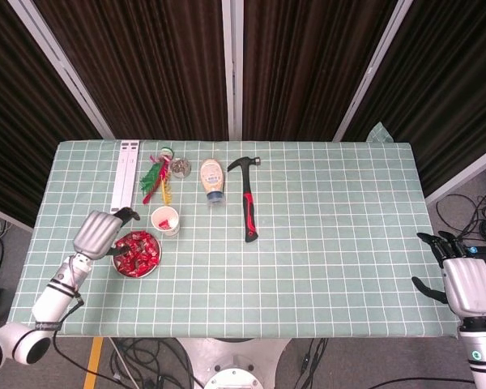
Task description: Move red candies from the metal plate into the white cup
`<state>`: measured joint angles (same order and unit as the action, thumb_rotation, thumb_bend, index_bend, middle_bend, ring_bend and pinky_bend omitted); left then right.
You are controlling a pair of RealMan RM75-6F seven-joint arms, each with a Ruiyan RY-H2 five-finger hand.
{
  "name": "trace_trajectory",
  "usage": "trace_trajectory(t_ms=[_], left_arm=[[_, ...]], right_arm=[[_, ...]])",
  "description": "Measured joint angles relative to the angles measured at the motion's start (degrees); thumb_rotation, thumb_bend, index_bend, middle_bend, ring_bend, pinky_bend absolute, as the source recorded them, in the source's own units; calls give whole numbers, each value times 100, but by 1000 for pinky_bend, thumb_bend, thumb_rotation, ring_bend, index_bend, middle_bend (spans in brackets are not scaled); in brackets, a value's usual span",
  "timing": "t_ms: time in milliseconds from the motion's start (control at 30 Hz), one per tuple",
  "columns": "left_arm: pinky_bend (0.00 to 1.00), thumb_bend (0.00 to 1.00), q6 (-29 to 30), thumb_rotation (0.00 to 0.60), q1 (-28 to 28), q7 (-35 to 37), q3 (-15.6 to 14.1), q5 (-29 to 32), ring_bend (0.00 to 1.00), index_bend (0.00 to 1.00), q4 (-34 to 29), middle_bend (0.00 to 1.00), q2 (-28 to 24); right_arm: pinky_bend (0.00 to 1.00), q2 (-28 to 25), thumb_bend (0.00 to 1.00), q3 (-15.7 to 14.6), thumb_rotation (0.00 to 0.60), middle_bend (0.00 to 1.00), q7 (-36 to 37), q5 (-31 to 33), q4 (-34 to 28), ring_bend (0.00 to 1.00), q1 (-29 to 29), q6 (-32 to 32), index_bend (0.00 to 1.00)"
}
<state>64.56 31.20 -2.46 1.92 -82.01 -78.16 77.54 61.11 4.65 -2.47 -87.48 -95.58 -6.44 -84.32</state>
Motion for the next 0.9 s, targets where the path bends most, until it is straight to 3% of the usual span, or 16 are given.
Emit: trace_trajectory(t_ms=[233, 533, 900], left_arm=[[1000, 208, -409, 600, 25, 13, -309, -245, 869, 426, 536, 416, 144], [1000, 243, -1056, 600, 266, -61, -435, -323, 869, 426, 1140, 416, 427], [1000, 252, -1228, 600, 388, 31, -461, -407, 872, 448, 1564, 427, 691]], right_arm=[[424, -27, 91, -24, 600, 286, -10, -49, -46, 172, 38, -86, 196], [425, -59, 91, -41, 600, 286, -64, -51, -108, 173, 108, -185, 196], [429, -51, 89, -26, 600, 286, -157, -19, -156, 172, 94, -155, 196]])
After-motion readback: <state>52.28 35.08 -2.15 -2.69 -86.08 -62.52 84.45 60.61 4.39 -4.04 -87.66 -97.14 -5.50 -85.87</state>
